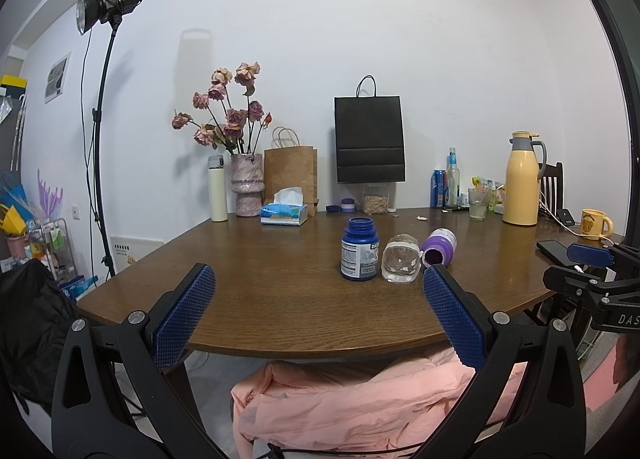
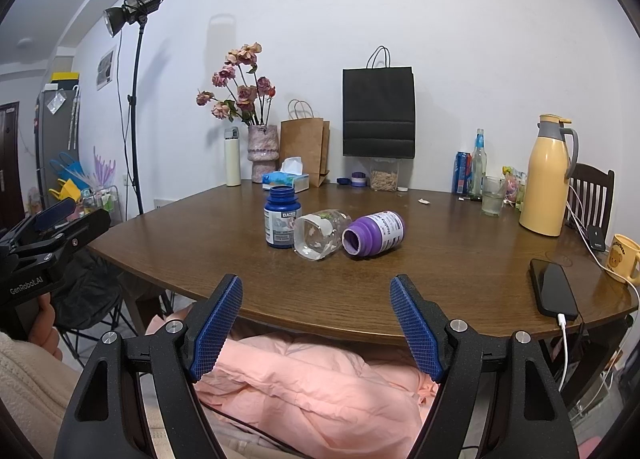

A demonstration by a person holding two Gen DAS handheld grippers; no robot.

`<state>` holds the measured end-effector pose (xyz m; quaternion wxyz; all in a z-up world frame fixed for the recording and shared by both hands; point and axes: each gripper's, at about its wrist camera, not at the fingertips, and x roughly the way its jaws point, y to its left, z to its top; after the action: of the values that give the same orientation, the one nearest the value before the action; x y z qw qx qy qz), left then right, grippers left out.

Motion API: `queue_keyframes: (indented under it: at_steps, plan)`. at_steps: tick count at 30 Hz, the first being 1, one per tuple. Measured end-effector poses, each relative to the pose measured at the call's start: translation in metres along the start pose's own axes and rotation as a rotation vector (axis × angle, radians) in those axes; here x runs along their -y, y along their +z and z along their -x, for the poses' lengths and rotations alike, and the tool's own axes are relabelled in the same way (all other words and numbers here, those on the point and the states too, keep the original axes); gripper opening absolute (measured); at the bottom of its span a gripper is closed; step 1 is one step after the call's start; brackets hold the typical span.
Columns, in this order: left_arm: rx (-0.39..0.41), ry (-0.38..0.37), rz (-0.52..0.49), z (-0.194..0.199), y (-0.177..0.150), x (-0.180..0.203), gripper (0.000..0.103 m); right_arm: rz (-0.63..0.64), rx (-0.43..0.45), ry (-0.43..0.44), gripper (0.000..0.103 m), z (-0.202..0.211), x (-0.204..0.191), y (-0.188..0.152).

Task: Flip cup upright
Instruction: 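Move the right tool toward the sideways clear cup and close around it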

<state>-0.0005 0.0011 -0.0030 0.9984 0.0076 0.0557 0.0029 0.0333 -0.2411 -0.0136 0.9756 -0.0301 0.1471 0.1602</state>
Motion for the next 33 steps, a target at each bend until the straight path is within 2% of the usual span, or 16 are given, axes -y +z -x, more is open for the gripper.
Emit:
queue_keyframes:
  at_steps: [6,10,12,16,18,21,23,27,31,33]
  plan:
    - [-0.002,-0.005,-0.006,-0.001,-0.003,0.001,0.103,0.000,-0.001,0.002,0.081,-0.001,0.000,0.000]
    - [0.014,0.010,-0.077,-0.017,-0.005,0.006,0.103,-0.023,-0.008,-0.006,0.081,-0.019,0.003,0.007]
    - [-0.003,0.007,-0.061,-0.037,-0.004,0.004,0.103,-0.034,-0.043,-0.007,0.081,-0.038,0.006,0.014]
    - [-0.119,0.021,0.000,-0.100,0.004,0.001,0.103,-0.100,-0.150,0.041,0.081,-0.105,0.018,0.033]
    - [-0.140,0.024,-0.004,-0.122,0.008,0.000,0.103,-0.141,-0.164,0.090,0.081,-0.131,0.025,0.043]
    - [-0.162,0.036,-0.007,-0.149,0.011,-0.003,0.103,-0.157,-0.228,0.093,0.081,-0.182,0.021,0.059]
    - [-0.180,0.030,-0.002,-0.164,0.012,-0.006,0.103,-0.174,-0.272,0.089,0.081,-0.216,0.017,0.068]
    - [-0.197,0.034,0.002,-0.181,0.014,-0.011,0.103,-0.157,-0.338,0.037,0.081,-0.259,0.006,0.075]
    - [-0.217,0.035,0.024,-0.193,0.013,-0.015,0.103,-0.111,-0.373,-0.054,0.080,-0.287,0.001,0.068]
    - [-0.223,0.031,0.025,-0.197,0.013,-0.015,0.103,-0.116,-0.378,-0.038,0.079,-0.293,0.003,0.065]
